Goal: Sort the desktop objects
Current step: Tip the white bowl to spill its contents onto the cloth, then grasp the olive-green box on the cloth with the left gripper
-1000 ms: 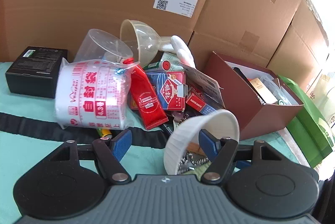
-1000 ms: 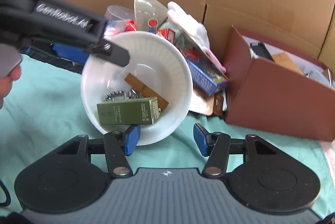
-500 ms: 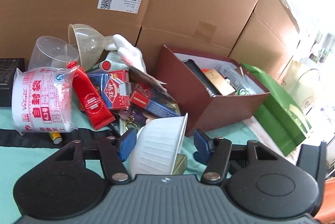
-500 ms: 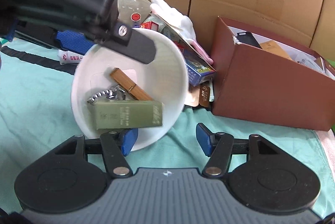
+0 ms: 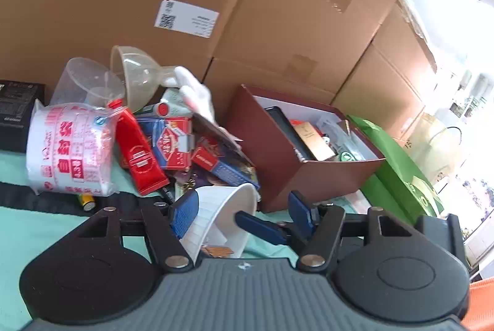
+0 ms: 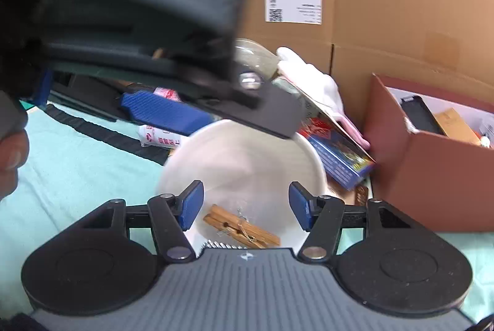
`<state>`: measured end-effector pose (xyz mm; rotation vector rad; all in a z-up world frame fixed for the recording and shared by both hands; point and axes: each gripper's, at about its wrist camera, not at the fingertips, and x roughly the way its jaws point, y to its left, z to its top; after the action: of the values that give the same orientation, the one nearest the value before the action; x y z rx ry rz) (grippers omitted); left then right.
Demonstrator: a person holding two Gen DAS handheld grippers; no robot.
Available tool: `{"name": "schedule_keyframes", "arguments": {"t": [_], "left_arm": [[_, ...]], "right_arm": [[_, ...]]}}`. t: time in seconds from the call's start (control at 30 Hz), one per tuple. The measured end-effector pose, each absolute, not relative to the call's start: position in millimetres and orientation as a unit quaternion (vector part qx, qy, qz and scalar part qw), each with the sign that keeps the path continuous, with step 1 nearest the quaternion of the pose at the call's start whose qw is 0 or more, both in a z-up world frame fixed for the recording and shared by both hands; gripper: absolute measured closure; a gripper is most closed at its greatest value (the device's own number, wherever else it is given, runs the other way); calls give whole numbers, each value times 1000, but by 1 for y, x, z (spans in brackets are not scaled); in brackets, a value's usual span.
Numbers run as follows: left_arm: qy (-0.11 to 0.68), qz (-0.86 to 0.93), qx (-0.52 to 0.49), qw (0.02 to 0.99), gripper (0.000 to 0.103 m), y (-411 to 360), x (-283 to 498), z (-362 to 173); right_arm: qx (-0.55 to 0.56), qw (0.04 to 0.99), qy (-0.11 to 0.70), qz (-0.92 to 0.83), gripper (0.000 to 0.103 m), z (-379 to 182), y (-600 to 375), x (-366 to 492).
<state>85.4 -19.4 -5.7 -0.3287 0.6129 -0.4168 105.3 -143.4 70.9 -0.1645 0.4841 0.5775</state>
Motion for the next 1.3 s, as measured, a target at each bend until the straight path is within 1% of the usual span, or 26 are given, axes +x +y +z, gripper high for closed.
{"name": "schedule_keyframes", "arguments": {"t": [0.13,0.23,0.33,0.5,0.6,0.67,0.7,0.8,0.9,1.0,1.07,1.13,1.2,1.23,1.3], "left_arm": [[305,-196,-161,918,37,-14,83,-8],[301,-181,-151,924,34,-8,74,-8],[302,-166,-137,929,32,-3,62,-10],[321,-190,-107,922,32,-4,41,-19],[330,-215,-90,915,33,-10,32,-27],[341,-228,-86,908,34,-15,32,-32],[345,-233,-85,905,34,-18,33,-35],[356,-245,-79,898,36,-25,35,-42],[362,-248,-76,895,36,-32,39,-50],[370,-240,-80,894,45,-37,51,-58],[374,-222,-70,898,54,-38,58,-65],[372,-214,-75,900,52,-33,64,-67],[372,-194,-84,904,56,-26,67,-66],[376,-191,-89,903,57,-24,68,-64],[385,-210,-101,893,57,-24,65,-62]], "right_arm": [[-88,927,243,271,41,70,-157,102],[-95,922,261,270,39,63,-167,99],[-84,916,272,283,39,56,-166,94],[-77,902,291,308,39,51,-155,95],[-93,894,299,319,44,46,-157,88],[-100,888,309,327,52,43,-162,75],[-104,884,313,331,53,42,-164,70],[-136,880,298,344,55,41,-169,50],[-137,885,300,330,55,43,-175,46],[-124,890,305,315,55,42,-176,51],[-130,894,301,305,57,42,-177,52],[-139,898,297,295,58,43,-178,52],[-135,899,301,289,64,44,-181,53],[-132,899,303,289,69,44,-182,53],[-143,898,299,290,70,44,-178,50]]}}
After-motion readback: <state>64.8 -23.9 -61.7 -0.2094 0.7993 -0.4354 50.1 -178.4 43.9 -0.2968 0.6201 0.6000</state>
